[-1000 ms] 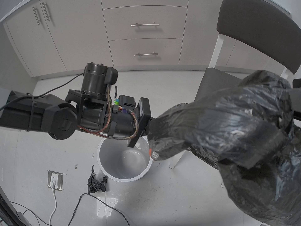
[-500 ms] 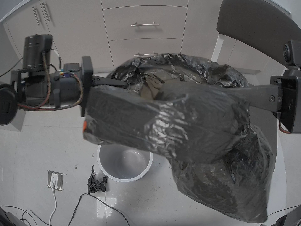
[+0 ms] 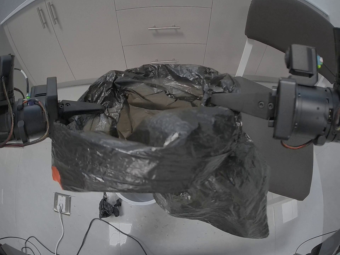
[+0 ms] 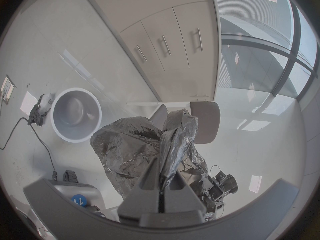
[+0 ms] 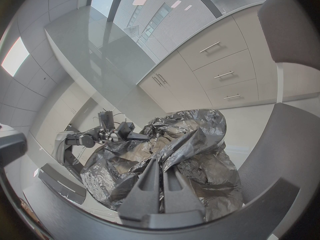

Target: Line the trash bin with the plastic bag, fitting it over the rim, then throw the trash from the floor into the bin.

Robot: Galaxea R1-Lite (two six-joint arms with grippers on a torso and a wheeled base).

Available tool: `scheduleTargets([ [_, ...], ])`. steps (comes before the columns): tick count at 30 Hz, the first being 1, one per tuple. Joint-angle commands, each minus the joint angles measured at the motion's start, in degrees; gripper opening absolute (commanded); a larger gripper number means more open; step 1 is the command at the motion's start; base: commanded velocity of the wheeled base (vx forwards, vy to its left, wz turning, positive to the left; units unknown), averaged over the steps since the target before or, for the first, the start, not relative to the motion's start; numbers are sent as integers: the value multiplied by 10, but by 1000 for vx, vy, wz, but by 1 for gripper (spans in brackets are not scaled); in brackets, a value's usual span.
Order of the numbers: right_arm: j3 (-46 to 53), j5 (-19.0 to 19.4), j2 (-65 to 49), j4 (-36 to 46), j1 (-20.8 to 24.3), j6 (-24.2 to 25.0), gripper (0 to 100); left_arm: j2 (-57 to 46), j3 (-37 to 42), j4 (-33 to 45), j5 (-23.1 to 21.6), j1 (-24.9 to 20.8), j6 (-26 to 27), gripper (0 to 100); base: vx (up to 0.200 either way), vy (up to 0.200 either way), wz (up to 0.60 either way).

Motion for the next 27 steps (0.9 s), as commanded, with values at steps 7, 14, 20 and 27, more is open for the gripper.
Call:
scheduleTargets([
  [7, -37, -21, 139, -64, 5, 0, 0, 19, 9, -1, 0, 99, 6, 0, 0, 0, 0],
  [14, -100, -56, 203, -61, 25, -1, 0, 65, 2, -8, -5, 120, 8, 0, 0, 0, 0],
  [20, -131, -77, 241, -61, 25, -1, 0, 122, 2, -55, -5, 121, 6, 0, 0, 0, 0],
  [27, -140, -107, 278, -65, 42, -5, 0, 188, 5, -80, -5, 129, 7, 0, 0, 0, 0],
])
